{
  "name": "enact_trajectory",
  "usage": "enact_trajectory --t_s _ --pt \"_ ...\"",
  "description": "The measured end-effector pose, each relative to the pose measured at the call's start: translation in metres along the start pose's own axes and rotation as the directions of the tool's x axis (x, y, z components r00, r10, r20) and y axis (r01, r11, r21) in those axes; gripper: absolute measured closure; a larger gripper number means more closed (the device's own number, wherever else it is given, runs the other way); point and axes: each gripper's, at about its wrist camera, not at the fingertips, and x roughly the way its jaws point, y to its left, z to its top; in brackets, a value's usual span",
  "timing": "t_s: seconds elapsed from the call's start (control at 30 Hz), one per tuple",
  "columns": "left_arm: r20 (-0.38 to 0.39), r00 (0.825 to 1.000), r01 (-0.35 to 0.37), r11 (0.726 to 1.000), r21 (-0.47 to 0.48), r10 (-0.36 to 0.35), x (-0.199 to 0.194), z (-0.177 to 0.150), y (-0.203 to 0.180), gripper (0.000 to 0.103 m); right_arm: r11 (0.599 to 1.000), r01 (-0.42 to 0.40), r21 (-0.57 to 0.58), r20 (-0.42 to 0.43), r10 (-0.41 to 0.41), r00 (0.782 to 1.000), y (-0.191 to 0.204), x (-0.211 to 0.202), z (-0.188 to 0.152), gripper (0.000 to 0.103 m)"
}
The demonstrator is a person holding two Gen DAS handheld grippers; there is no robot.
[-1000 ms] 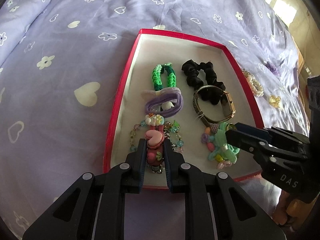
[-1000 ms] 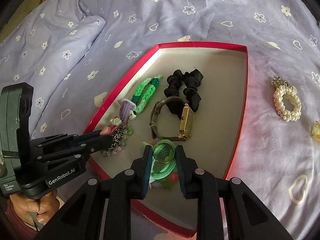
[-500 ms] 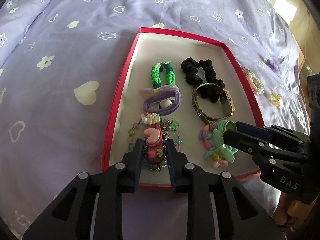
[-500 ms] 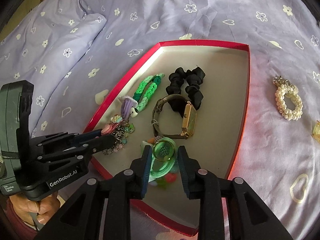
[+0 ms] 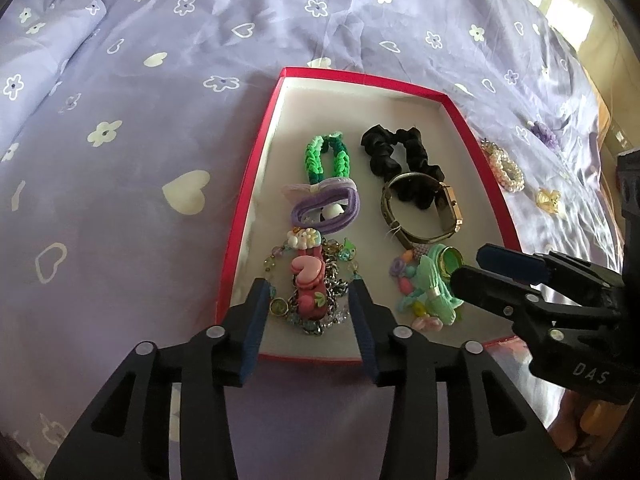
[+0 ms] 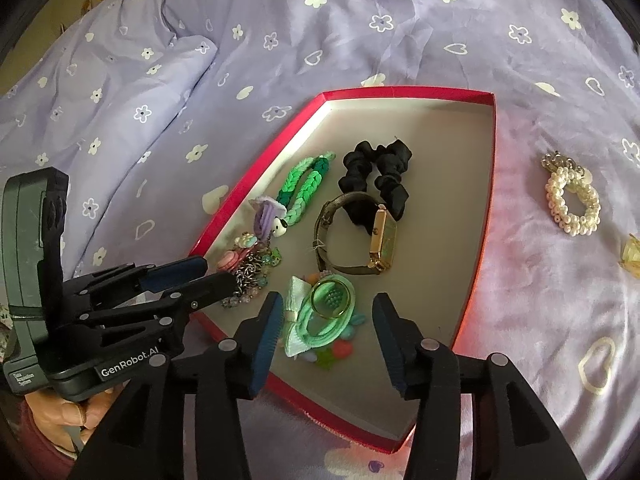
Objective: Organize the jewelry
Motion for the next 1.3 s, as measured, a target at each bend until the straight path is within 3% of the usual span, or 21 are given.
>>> enact_trajectory --t_s 0.17,0.23,0.37,0.43,0.6,0.77,1.03,1.3 --pt "0.007 1.000 -0.003 1.000 -0.002 0.003 -0.007 -0.002 -0.001 0.056 1.000 -0.005 0.008 0.027 0.005 1.000 -0.001 -0.012 -0.002 0.045" --pt "0.013 1.000 -0.004 1.000 -0.004 0.004 -0.011 -0.003 -0.001 0.049 1.000 -0.009 0.011 0.039 0.008 0.999 -0.001 -0.018 -0.003 0.040" --pt "0.043 0.999 -0.008 1.000 -0.008 0.009 -0.025 -0.007 -0.003 0.037 0.999 -0.021 0.037 0.081 0.018 0.997 -0.005 -0.033 -0.007 0.024" --pt "0.062 0.998 -0.005 1.000 -0.020 0.007 -0.034 -0.010 -0.002 0.028 0.998 -0.031 0.057 0.103 0.025 0.994 -0.008 -0.041 -0.010 0.022" --pt "0.114 0.993 0.033 0.997 -0.076 -0.024 -0.056 -0.024 0.004 0.018 0.992 -0.082 0.094 0.184 0.063 0.981 -0.014 -0.064 -0.022 0.019" --pt "0.138 0.989 0.061 0.992 -0.108 -0.045 -0.070 -0.037 0.005 0.017 0.988 -0.106 0.111 0.252 0.075 0.965 -0.015 -0.082 -0.037 0.014" --pt "0.166 0.985 0.073 0.987 -0.146 -0.049 -0.088 -0.052 0.006 0.014 0.980 -0.135 0.147 0.291 0.087 0.953 -0.020 -0.096 -0.057 0.014" --pt "0.226 0.974 0.035 0.984 -0.177 0.006 -0.108 -0.072 0.005 0.011 0.983 -0.100 0.154 0.367 0.037 0.929 -0.019 -0.117 -0.080 0.013"
